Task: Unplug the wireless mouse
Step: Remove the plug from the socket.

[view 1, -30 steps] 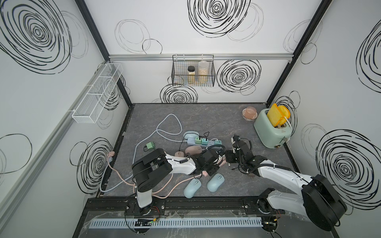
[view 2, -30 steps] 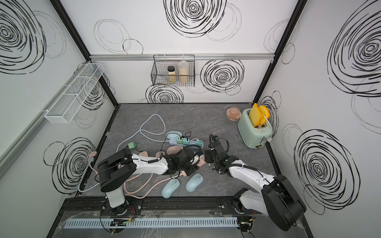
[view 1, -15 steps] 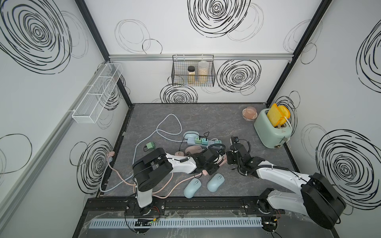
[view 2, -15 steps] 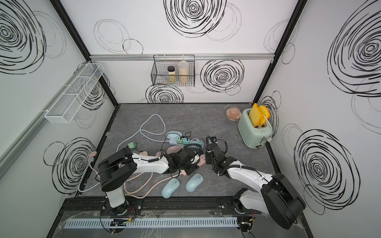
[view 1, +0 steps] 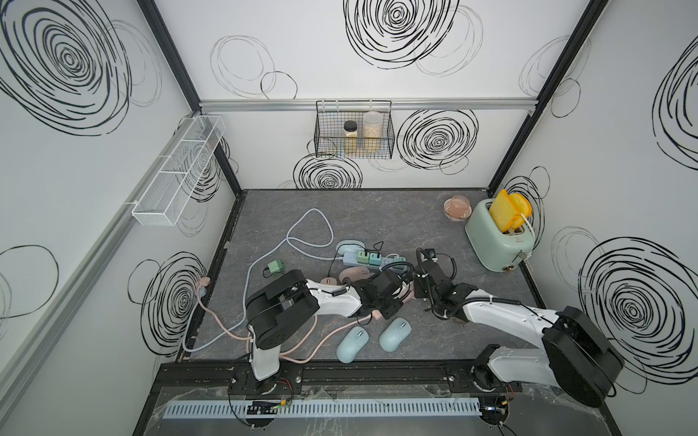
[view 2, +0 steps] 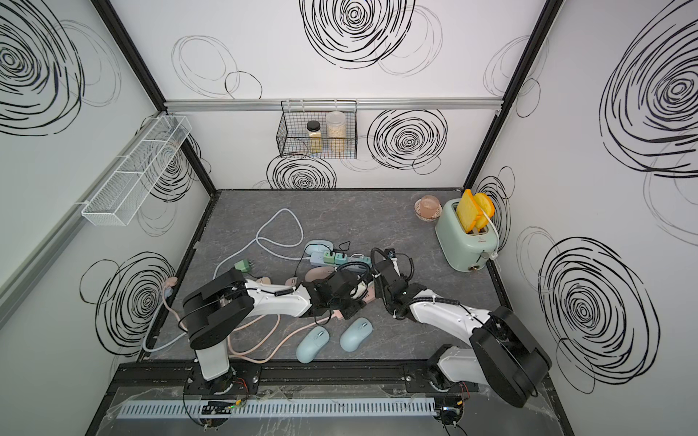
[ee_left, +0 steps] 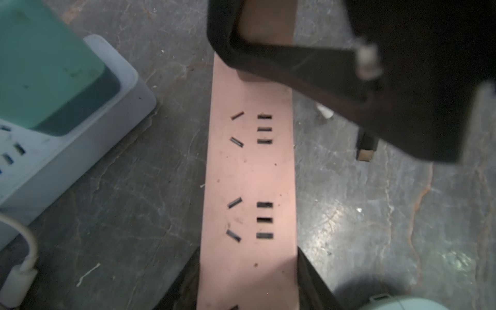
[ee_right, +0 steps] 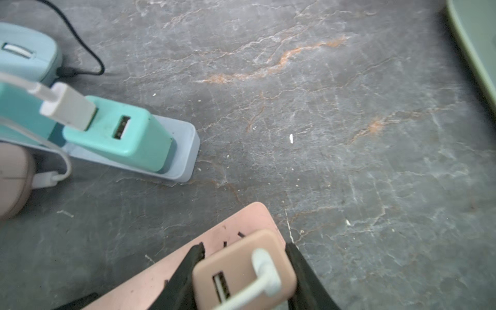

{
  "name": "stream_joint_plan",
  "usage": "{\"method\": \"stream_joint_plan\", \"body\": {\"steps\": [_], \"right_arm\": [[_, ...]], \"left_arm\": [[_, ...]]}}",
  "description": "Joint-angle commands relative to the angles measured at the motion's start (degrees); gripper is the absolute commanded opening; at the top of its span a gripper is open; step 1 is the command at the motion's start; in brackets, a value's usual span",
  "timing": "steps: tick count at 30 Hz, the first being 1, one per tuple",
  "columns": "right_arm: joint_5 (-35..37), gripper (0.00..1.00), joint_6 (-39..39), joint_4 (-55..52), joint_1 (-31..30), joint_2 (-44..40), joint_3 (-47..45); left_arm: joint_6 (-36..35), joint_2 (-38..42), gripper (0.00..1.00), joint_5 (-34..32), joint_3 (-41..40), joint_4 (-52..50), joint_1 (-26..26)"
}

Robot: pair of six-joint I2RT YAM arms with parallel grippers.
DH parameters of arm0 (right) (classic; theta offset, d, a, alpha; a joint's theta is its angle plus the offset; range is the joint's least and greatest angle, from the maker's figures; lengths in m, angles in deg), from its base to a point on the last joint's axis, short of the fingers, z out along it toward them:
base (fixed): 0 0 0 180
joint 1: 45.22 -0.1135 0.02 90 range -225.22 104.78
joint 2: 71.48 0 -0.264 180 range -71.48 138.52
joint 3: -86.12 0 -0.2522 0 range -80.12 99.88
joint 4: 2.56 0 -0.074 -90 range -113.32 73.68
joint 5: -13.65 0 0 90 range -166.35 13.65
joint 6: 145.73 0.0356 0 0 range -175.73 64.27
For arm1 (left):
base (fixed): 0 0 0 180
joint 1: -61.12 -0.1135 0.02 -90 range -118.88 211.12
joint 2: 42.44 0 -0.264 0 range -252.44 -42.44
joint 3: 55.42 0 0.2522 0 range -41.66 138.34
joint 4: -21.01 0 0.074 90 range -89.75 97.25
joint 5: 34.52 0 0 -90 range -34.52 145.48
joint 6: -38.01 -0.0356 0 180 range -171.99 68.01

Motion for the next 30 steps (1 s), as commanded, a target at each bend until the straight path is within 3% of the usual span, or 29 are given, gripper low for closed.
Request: {"method": "stream_joint_plan", "body": {"steps": [1,9,11,13,19,22,26,30], "right_arm": [[8.3,0.2,3.2,-0.5,-3.0,3.2,2.6],[-21.8,0.2,4.2,3.7,16.9,-3.3,0.6],[-26.6,0.19,4.4,3.4,19.0,-2.8,1.2],[-23.7,0.19,3.6,3.2,16.4,-2.1,1.7],[0.4,0.19,1.4,-1.0,0.4,3.2,5.9],[9.6,0.19,1.8,-4.1,-3.2,6.2,8.3],[6.0,0.18,2.4,-3.5,0.5,4.7,7.9],[-7.7,0.19,3.7,0.0,9.7,-0.6,5.4]], "left_arm": [[0.1,-1.4,0.0,-2.1,0.6,-0.2,0.2],[0.1,-1.5,0.0,-2.9,0.0,0.0,0.3],[0.2,-2.2,0.0,-3.0,0.6,-0.5,0.3],[0.3,-2.6,0.0,-2.9,1.2,-0.9,0.2],[0.7,-2.6,0.0,-2.6,1.2,-1.0,-0.1],[0.7,-2.6,0.0,-2.7,1.5,-1.1,-0.1],[0.8,-2.3,0.0,-2.8,1.3,-1.3,-0.3],[1.0,-2.3,0.0,-3.2,0.8,-1.0,-0.5]]}}
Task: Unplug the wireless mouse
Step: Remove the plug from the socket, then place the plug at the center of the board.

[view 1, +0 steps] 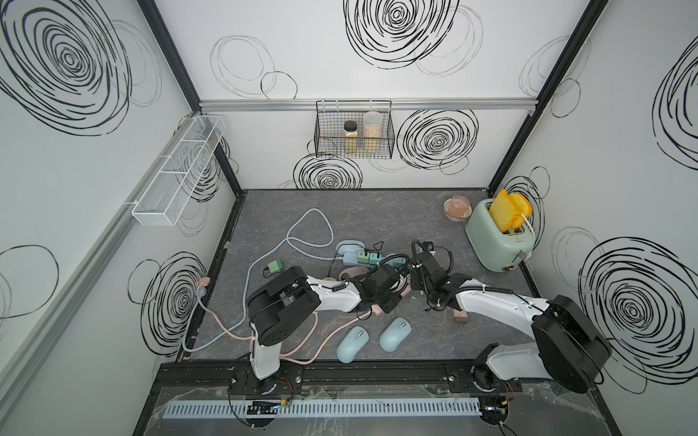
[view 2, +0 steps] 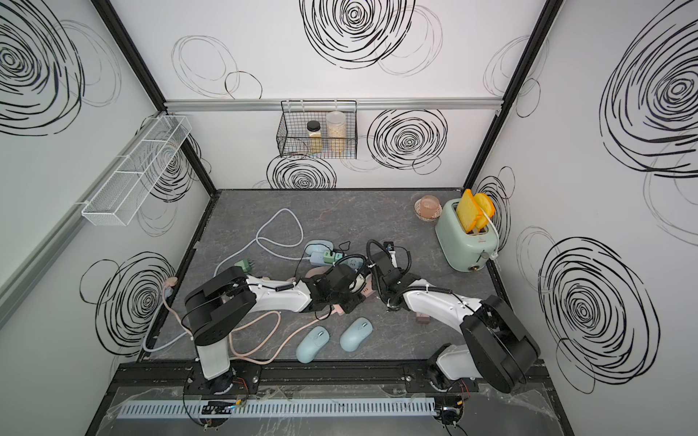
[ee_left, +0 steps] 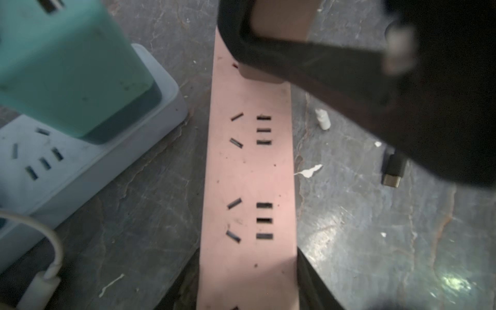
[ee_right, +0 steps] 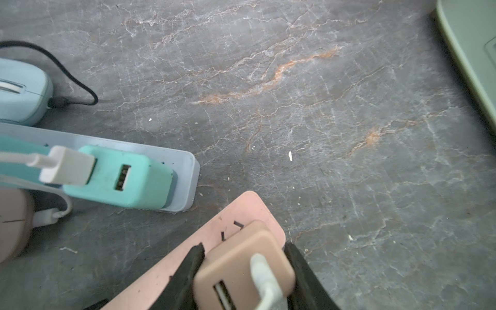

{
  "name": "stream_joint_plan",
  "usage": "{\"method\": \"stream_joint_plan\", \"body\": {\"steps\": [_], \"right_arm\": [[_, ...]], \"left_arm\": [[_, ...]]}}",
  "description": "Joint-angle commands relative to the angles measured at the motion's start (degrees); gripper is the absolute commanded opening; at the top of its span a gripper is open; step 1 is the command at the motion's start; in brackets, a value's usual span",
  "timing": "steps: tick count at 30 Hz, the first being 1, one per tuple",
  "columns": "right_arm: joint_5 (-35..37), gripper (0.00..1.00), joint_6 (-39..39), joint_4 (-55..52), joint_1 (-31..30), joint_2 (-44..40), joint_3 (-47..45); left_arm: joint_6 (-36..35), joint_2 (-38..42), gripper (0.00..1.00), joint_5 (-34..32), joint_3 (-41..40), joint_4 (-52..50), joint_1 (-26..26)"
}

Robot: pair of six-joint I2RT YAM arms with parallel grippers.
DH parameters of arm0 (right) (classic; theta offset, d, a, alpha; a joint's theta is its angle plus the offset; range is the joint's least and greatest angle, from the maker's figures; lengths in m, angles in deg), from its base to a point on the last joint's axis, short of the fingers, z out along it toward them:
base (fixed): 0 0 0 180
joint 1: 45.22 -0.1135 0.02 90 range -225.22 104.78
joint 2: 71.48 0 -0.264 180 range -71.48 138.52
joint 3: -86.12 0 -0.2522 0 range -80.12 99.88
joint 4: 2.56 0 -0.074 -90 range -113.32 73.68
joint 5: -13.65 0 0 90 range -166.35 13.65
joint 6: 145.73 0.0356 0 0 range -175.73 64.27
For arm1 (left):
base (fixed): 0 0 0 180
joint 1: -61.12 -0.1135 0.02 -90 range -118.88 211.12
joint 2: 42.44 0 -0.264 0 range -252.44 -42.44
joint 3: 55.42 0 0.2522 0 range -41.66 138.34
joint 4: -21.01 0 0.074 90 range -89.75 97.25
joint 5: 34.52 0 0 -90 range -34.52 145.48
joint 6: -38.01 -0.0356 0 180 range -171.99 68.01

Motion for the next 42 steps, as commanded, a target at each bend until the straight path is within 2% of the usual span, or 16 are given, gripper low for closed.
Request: {"method": "stream_joint_plan", "body": {"steps": [1,3,5,7,12,14,17,19,23,28,29,31,33,36,40,42], "right_arm": [[-9.2,0.19,2.3,3.4,7.9,-4.5,-0.6],[-18.1,0.19,4.2,4.0,12.8,-5.4,-0.9],[-20.4,0.19,3.6,4.2,13.5,-5.9,-0.9],[-14.8,0.19,1.6,3.7,10.0,-5.8,-0.5],[5.1,0.19,-0.3,-0.4,-2.9,-0.2,3.5],[9.2,0.19,0.7,-2.1,-5.3,1.6,4.8],[9.5,0.19,1.4,-1.8,-4.8,0.8,4.8],[5.1,0.19,1.2,-0.1,-1.5,-1.4,3.8],[-8.5,0.2,1.9,0.3,10.0,-6.0,2.2],[-24.6,0.22,5.4,1.9,21.9,-6.1,-2.0],[-27.3,0.22,6.0,2.2,23.7,-5.6,-2.8],[-30.4,0.23,6.8,1.6,26.2,-4.2,-3.0],[-32.8,0.27,7.6,0.8,28.0,-2.3,-2.5],[-34.4,0.36,9.1,1.2,29.7,-0.1,-2.5],[-33.5,0.63,9.9,1.1,31.5,2.4,-1.1],[-33.5,0.71,10.0,1.1,32.0,3.4,-0.2]], "left_arm": [[-0.7,-1.2,0.0,-2.3,-0.3,-2.3,1.2],[-0.7,-1.3,0.0,-2.4,-0.1,-2.4,1.1],[-0.6,-1.5,0.0,-2.4,0.2,-2.5,1.0],[-0.6,-1.5,0.0,-2.4,0.4,-2.6,0.9],[-0.4,-1.2,0.0,-2.3,0.6,-2.8,0.7],[-0.4,-1.1,0.0,-2.3,0.6,-3.0,0.6],[-0.2,-1.2,0.0,-2.7,0.4,-3.0,0.5],[-0.1,-1.3,0.0,-2.7,0.1,-3.0,0.4],[0.4,-0.5,0.0,-2.9,-0.9,-2.3,0.1],[1.5,0.8,0.0,-2.8,-0.9,-1.5,-0.5],[1.9,1.5,0.07,-2.7,-0.8,-1.1,-0.6],[2.5,3.4,0.37,-2.1,-0.8,0.0,-0.6],[3.2,5.7,0.59,-0.7,-0.1,0.8,-0.8],[4.4,8.3,0.78,0.4,2.0,0.7,-1.0],[6.6,13.3,0.87,1.4,2.1,1.9,-1.0],[8.2,16.5,0.98,0.6,0.4,3.5,-1.3]]}}
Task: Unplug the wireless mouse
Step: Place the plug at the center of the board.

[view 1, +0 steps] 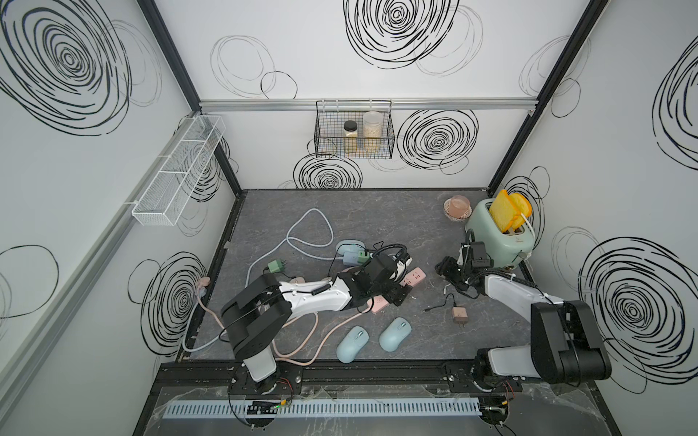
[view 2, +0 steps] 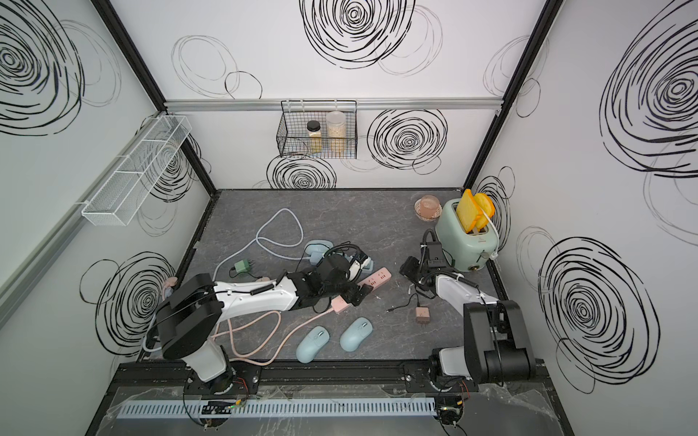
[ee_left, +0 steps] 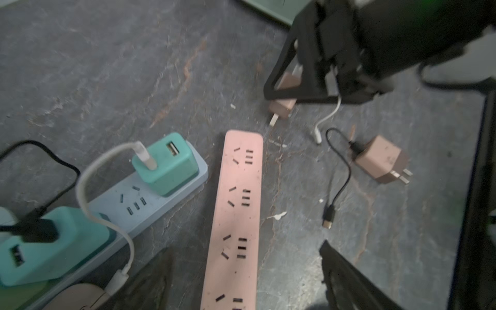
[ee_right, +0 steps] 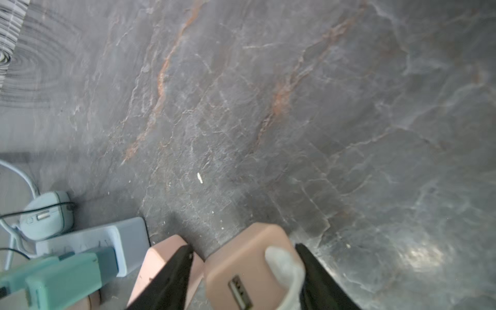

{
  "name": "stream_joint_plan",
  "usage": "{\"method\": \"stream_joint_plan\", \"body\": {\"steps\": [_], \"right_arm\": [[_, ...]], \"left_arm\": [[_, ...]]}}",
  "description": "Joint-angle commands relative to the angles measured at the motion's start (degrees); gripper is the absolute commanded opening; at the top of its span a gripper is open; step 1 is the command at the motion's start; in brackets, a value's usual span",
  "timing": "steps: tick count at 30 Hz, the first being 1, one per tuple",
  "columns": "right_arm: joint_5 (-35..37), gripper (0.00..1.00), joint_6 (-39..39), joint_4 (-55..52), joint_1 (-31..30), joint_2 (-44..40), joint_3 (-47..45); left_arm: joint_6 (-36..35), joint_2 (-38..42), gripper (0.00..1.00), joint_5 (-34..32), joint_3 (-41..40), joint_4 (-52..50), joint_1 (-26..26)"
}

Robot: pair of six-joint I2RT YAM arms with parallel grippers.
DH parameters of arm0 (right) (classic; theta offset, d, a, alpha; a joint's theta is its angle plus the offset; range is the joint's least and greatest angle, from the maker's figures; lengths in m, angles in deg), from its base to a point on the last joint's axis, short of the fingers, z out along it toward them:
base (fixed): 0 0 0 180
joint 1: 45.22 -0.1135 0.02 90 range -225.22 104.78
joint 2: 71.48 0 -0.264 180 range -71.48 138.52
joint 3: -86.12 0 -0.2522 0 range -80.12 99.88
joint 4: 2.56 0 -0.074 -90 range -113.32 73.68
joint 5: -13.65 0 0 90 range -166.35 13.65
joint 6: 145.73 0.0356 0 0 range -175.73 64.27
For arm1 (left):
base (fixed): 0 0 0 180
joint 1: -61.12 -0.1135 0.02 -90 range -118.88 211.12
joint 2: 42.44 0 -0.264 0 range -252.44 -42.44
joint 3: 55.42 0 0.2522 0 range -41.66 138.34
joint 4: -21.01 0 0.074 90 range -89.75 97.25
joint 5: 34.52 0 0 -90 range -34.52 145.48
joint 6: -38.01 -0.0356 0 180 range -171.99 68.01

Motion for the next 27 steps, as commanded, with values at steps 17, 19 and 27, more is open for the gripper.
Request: {"method": "stream_joint_plan", "body": {"steps": [17,19,27], "right_arm": [[6.1,0.82,-2.9,-2.7,-0.7,-15.5,8.6],[7.2,0.78,-3.7,-1.8,-4.6,-18.1,7.6],[17.4,0.71,-8.8,0.8,-26.2,-15.5,6.6]], "left_arm": [[18.6,36.2,0.98,-2.3,-23.2,14.2,-12.7],[18.9,37.2,0.98,-3.6,-24.4,13.5,-13.3],[21.7,31.3,0.95,-3.0,-27.4,9.5,-16.3]]}}
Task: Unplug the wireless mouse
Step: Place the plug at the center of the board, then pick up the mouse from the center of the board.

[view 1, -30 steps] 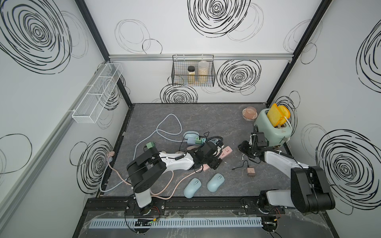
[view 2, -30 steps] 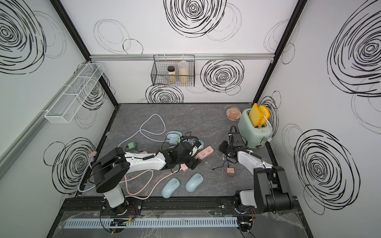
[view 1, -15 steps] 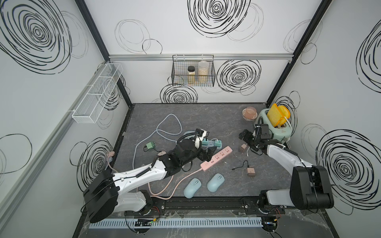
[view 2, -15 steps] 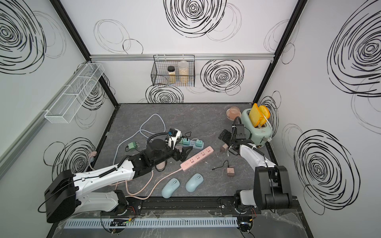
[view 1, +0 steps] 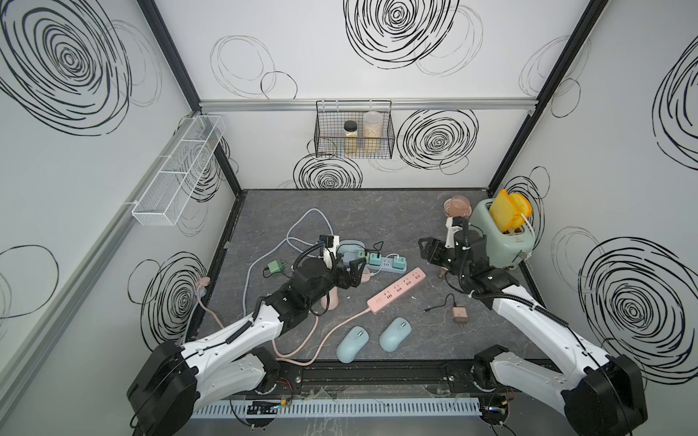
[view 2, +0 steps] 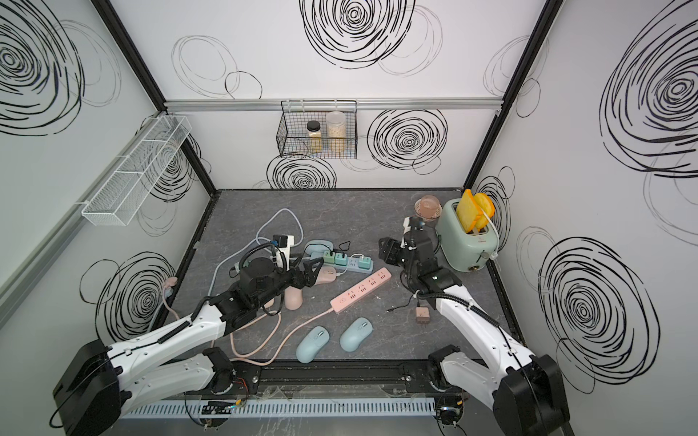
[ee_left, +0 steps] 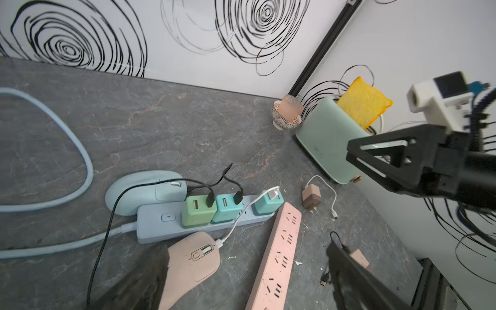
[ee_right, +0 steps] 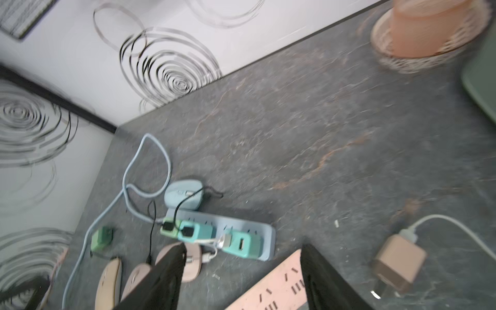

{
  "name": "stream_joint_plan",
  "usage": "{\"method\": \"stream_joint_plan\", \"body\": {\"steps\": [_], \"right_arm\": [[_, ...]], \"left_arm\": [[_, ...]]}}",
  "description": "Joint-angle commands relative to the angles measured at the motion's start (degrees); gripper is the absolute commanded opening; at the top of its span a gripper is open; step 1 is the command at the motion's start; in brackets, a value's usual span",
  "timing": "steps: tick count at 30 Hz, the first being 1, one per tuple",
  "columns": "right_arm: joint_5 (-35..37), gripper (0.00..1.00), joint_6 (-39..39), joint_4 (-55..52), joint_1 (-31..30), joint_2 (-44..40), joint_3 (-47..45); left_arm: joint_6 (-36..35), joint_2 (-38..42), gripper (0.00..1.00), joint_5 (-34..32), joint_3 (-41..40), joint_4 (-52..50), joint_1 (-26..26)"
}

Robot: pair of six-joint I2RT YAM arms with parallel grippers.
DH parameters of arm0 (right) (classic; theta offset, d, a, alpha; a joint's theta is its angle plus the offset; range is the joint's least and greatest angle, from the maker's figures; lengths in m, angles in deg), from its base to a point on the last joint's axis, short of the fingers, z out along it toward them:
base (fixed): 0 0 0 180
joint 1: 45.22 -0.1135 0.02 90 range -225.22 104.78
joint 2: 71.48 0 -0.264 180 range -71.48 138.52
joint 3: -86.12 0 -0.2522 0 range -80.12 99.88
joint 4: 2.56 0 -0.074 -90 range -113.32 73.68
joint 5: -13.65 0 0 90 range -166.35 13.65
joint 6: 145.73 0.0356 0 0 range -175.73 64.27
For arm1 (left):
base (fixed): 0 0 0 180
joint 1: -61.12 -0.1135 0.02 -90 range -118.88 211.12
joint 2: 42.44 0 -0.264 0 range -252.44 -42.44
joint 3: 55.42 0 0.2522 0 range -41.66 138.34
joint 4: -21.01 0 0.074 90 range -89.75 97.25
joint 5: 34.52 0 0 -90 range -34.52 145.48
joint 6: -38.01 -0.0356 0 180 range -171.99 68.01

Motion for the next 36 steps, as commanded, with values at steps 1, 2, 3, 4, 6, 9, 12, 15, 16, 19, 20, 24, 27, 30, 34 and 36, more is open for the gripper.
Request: {"method": "stream_joint_plan", "body": {"steps": [1,2,3,4,6,9,12,15,16,19,20,24,27,30,34,36], "right_arm": [[5.4,0.71,-2.6,0.9,-5.7,3.3,-1.0],[5.8,0.71,-2.3,0.9,-7.1,4.5,-1.1],[5.5,0.71,-1.8,1.0,-8.0,5.5,-1.4],[4.8,0.71,-1.5,1.5,-8.6,6.4,-1.8],[3.8,0.71,-0.7,2.8,-9.7,7.6,-2.7],[4.0,0.71,0.3,3.4,-10.3,8.4,-3.7],[4.3,0.71,0.9,3.5,-10.0,8.2,-4.6],[4.1,0.71,0.9,3.6,-9.3,7.2,-5.5],[3.7,0.71,0.8,3.7,-9.0,6.7,-5.9],[3.1,0.72,0.5,3.5,-7.5,4.7,-7.4],[2.8,0.72,0.5,3.5,-7.0,4.0,-7.9],[1.7,0.73,-0.1,4.7,-5.1,0.9,-10.4],[1.6,0.73,-0.4,5.3,-4.6,-0.9,-11.7],[1.2,0.74,-0.6,5.5,-4.3,-2.1,-12.1],[1.2,0.74,-0.5,5.1,-3.9,-2.8,-12.3],[1.3,0.74,-0.5,5.1,-3.6,-3.0,-12.4]], "left_arm": [[2.8,-3.5,0.95,0.4,-1.7,-0.5,-0.7],[2.8,-4.5,0.96,0.5,-2.4,-0.1,-0.6],[2.7,-5.4,0.96,0.2,-2.8,-0.2,-0.6],[2.7,-6.6,0.97,-0.5,-2.8,-0.6,-0.5],[1.7,-9.3,0.99,-0.4,-2.1,-1.4,-0.6],[-2.1,-15.0,0.98,-0.6,1.9,-3.7,0.4],[-6.7,-22.2,0.96,-3.3,7.7,-8.3,2.6],[-8.1,-27.5,0.97,-3.7,11.1,-9.1,3.2],[-8.3,-28.2,1.0,-3.8,11.5,-8.5,3.1],[-9.8,-27.9,0.97,-3.1,11.7,-6.2,3.0],[-10.3,-27.7,0.98,-2.9,11.8,-6.0,3.0],[-11.4,-26.9,0.98,-2.7,12.3,-5.3,1.1],[-12.3,-28.5,1.0,0.7,13.2,-4.6,-1.2],[-12.6,-32.0,0.99,3.6,14.6,-4.5,-2.5],[-12.5,-34.5,0.97,5.8,15.3,-4.1,-2.6],[-12.4,-34.6,0.96,6.0,15.0,-4.3,-2.1]]}}
